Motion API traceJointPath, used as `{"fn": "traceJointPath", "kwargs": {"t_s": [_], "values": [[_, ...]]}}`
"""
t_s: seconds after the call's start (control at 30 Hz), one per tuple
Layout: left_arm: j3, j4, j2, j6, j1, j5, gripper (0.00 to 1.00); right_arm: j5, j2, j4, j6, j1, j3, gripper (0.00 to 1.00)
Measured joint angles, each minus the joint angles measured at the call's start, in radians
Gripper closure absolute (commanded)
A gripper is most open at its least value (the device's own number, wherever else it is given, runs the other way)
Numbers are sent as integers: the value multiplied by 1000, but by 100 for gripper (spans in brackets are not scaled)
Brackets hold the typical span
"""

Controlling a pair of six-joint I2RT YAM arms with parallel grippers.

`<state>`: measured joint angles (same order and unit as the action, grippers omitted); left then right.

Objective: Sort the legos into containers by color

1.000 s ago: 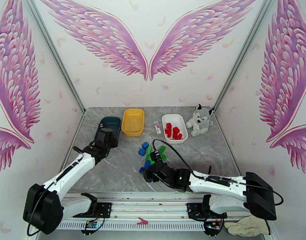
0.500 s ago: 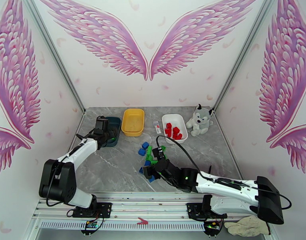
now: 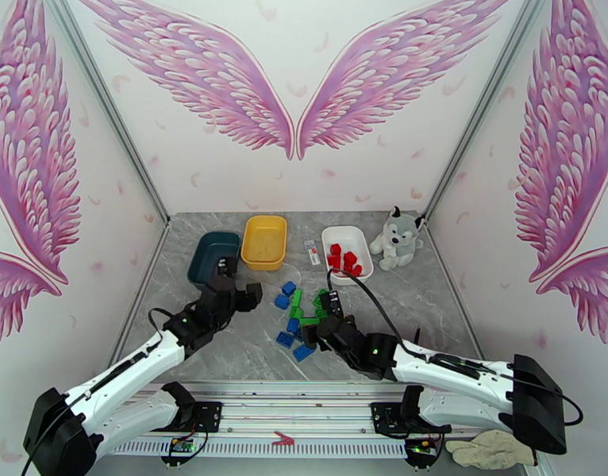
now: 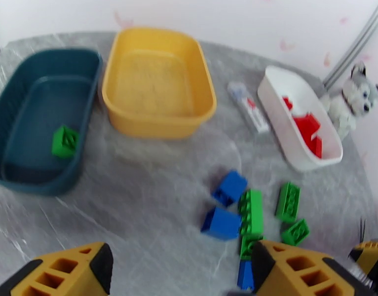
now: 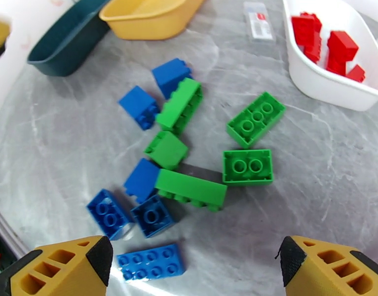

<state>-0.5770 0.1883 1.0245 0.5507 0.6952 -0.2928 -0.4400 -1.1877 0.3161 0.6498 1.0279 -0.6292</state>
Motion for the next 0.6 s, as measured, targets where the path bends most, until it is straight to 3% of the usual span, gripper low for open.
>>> {"fn": "traceJointPath", "kwargs": {"t_s": [0.27, 0.6], "values": [[190, -34, -89, 130, 142, -88, 20, 67, -277, -86, 8, -9, -41, 7], [238, -25, -229, 190, 164, -155, 19, 78, -406, -168, 45, -9, -107, 9]]}}
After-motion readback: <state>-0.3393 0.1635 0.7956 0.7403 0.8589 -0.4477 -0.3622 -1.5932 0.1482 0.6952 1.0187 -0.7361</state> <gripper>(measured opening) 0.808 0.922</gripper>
